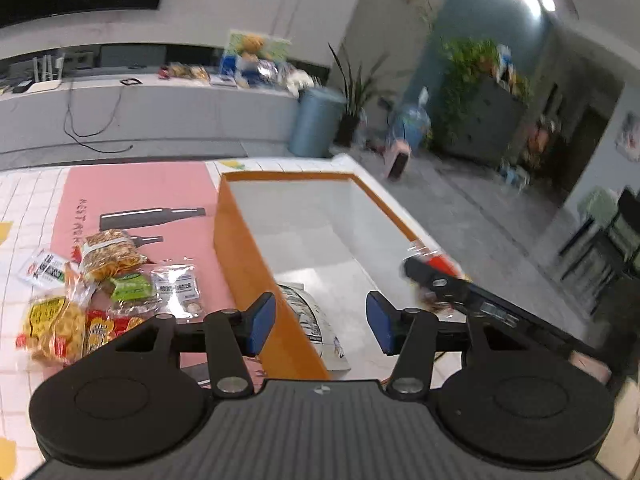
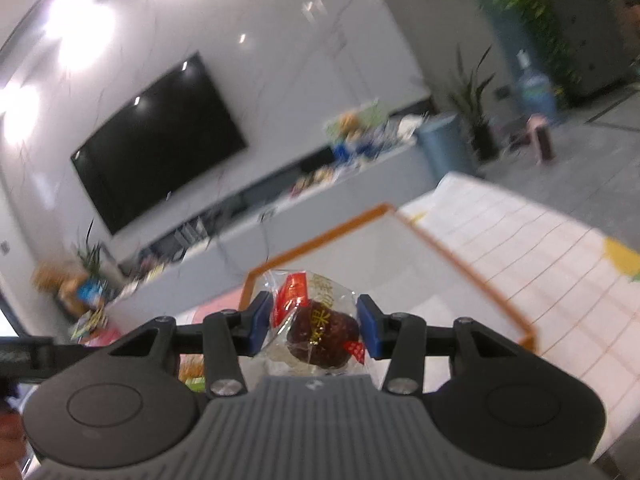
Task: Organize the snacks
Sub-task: 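Carry the red-wrapped candy with the right gripper and drop it into the box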
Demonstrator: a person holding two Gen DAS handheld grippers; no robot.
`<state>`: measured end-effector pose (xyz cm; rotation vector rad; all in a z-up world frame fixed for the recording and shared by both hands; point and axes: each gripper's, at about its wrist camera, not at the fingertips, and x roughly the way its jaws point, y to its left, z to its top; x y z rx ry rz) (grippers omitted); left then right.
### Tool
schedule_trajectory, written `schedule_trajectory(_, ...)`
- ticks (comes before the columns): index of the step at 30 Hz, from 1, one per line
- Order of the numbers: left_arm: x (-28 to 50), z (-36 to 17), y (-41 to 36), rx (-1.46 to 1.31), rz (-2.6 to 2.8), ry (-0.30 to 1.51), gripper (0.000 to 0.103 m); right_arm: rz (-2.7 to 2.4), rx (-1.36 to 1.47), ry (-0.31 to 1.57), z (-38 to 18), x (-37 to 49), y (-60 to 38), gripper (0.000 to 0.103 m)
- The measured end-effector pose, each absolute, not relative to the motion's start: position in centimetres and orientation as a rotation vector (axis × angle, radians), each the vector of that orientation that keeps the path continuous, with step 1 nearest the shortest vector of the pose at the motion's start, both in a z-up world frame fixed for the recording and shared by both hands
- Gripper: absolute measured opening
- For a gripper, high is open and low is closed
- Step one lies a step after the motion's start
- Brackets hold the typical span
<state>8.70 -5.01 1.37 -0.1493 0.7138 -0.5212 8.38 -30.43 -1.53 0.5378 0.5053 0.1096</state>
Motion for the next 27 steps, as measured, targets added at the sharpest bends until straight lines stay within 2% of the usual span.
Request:
schedule_trajectory(1,8.3,1.1,-4.6,-0.16,-0.508,0.696,0.063,0.158,0.583,0.627,-2.0,10.3,-30.8,0.045)
schedule_trajectory(3,7.9,0.4,-3.7,-0.181,-0.472,0.675,0.063,0.194,0.646,0.741,-2.8,12.9,-31.7,0.045)
schedule_trajectory(13,9.5,-3.6,-0.6,-0.279,-0.42,0.716,0.063,0.312,0.387,0.932,-0.4,21.5,-30.1,0.045)
schedule_trajectory(19,11.1,-5.3,-0.2,-0.288,-0.383,0.765,0.063,0.358,0.307,1.187,-4.0,26.1,-27.6,0.045)
schedule_trajectory(24,11.3,-6.0,0.2,-0.284,-0.392,0.78,0.063,0.328,0.233,1.295,-7.0,28.2,-27.3,0.045)
schedule_trajectory(27,11.4,-6.4,0.7,-0.294,-0.388,0.787,0.063,0.347,0.132,1.293,-7.0,27.9,-26.4,0.045)
